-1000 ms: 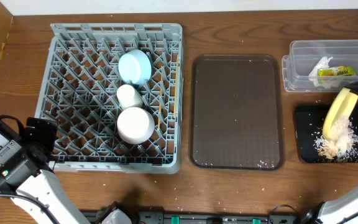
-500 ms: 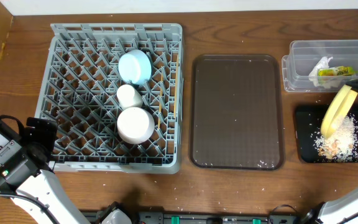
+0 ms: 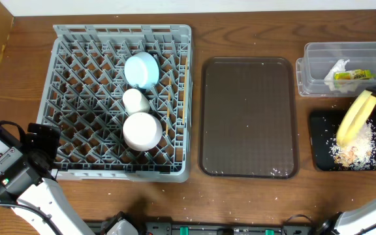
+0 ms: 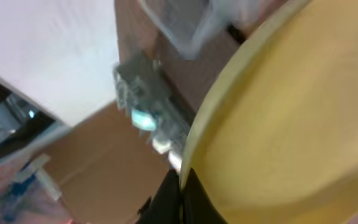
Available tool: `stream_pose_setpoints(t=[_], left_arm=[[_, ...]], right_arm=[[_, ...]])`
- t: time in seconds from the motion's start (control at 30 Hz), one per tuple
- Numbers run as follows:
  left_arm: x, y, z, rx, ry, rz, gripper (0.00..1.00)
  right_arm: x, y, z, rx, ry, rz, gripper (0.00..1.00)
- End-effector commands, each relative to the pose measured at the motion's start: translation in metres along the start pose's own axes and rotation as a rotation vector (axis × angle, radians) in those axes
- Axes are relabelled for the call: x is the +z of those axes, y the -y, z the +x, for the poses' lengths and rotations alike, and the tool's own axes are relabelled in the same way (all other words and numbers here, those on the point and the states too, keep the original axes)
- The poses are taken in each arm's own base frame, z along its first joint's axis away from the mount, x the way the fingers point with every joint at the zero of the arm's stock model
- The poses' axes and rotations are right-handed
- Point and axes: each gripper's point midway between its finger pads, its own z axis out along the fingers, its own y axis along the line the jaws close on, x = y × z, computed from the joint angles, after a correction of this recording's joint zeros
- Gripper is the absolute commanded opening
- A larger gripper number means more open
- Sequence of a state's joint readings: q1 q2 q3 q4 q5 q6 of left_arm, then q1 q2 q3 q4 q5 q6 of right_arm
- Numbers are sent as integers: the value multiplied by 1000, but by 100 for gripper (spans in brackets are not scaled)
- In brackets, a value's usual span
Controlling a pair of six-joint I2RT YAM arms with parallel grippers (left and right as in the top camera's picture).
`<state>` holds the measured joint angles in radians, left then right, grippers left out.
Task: Sort waste into correct bins and load items into the dishwasher
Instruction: 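Carry the emptied yellow plate left to the rack's top right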
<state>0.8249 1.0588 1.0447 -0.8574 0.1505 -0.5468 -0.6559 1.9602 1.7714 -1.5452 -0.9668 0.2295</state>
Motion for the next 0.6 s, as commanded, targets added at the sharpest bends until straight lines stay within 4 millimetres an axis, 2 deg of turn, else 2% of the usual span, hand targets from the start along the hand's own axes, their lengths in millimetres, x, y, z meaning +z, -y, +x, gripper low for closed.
stream_pose_setpoints(t=[0.0, 0.07, 0.17, 0.23, 0.3, 0.37, 0.57], left_arm=[[-6, 3, -7, -4, 22, 7, 100], [-6, 3, -7, -4, 22, 8, 100], [-6, 3, -7, -4, 22, 7, 100], [-6, 3, -7, -4, 22, 7, 100], [-6, 3, -7, -4, 22, 8, 100], [-6, 3, -7, -4, 22, 8, 100], [-6, 3, -7, -4, 22, 7, 100]], right_arm=[[-6, -4, -1, 31, 22, -18, 1], [-6, -5, 6, 19, -3, -30, 1], [-6, -7, -3, -19, 28, -37, 1], [-6, -11, 11, 25, -22, -61, 1], [-9, -34, 30, -45, -87, -204, 1], [-10, -56, 39, -138, -100, -316, 1], [17, -93, 85, -279, -199, -352, 1]])
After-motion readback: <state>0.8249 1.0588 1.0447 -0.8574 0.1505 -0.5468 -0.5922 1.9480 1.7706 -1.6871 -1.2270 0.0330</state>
